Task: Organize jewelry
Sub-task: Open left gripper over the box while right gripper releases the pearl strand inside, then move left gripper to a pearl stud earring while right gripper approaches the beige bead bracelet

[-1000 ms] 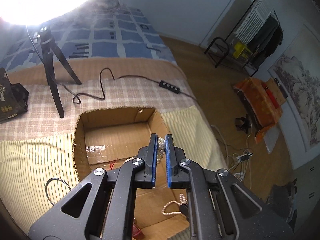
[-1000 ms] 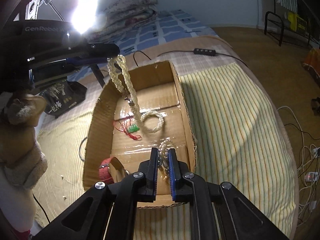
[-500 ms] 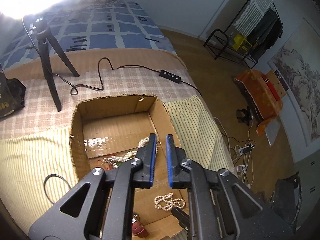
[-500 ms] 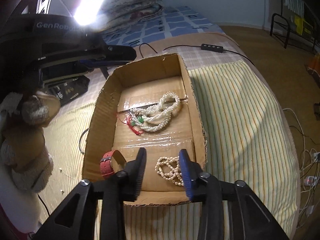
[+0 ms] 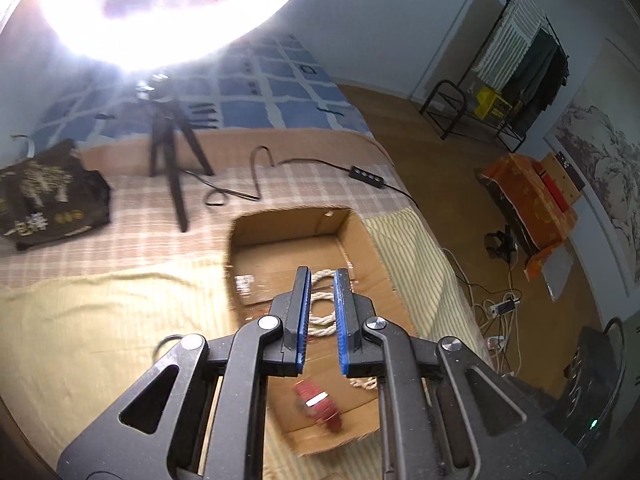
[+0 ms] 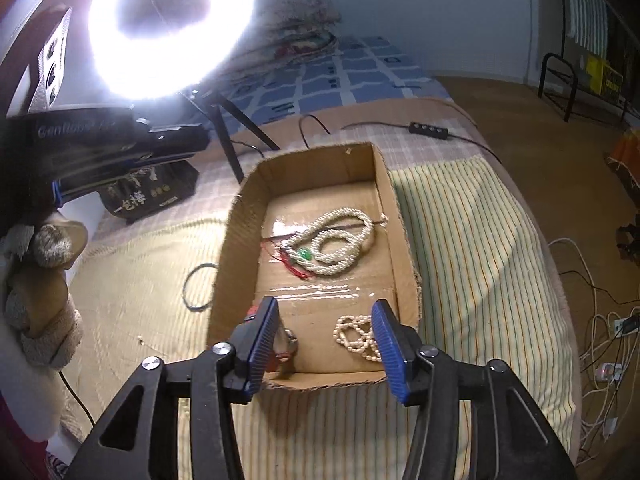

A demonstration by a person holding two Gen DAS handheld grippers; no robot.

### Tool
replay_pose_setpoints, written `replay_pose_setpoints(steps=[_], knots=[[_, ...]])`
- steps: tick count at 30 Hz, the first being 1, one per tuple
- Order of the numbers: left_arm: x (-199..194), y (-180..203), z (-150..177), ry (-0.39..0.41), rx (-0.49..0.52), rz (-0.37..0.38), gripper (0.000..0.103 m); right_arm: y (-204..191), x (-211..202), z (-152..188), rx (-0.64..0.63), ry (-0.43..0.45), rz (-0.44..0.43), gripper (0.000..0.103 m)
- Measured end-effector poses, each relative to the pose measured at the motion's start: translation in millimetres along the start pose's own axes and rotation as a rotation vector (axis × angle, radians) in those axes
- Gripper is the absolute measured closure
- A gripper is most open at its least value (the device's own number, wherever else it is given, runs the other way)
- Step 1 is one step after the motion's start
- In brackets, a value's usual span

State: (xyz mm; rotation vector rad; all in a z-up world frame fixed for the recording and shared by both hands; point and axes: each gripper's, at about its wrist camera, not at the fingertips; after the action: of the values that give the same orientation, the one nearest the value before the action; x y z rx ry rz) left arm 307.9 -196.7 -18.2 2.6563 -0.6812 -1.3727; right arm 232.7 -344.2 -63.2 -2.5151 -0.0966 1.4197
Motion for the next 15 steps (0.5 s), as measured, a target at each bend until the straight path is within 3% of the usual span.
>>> replay_pose_setpoints(steps=[12, 15], knots=[[-82.7, -54.0, 30.4, 0.064, -0.018, -0.085, 0.094, -35.4, -30.7, 6.7, -0.054, 0.052, -0.027, 0.041], [-102.4, -67.9, 43.3, 0.076, -0.018, -0.109, 0.085, -48.0, -33.8, 12.9, -0.087, 0.058, -0.029, 0.033]])
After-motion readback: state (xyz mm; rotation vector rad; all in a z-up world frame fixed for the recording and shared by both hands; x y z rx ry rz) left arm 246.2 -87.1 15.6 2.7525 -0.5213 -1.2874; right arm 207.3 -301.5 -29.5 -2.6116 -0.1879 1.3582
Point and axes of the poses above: each gripper's, at about its wrist camera, not at the fingertips, and x roughly the way its jaws point, y to its right, z to its underside, and after that the axes turned 4 degrees about x, right-handed
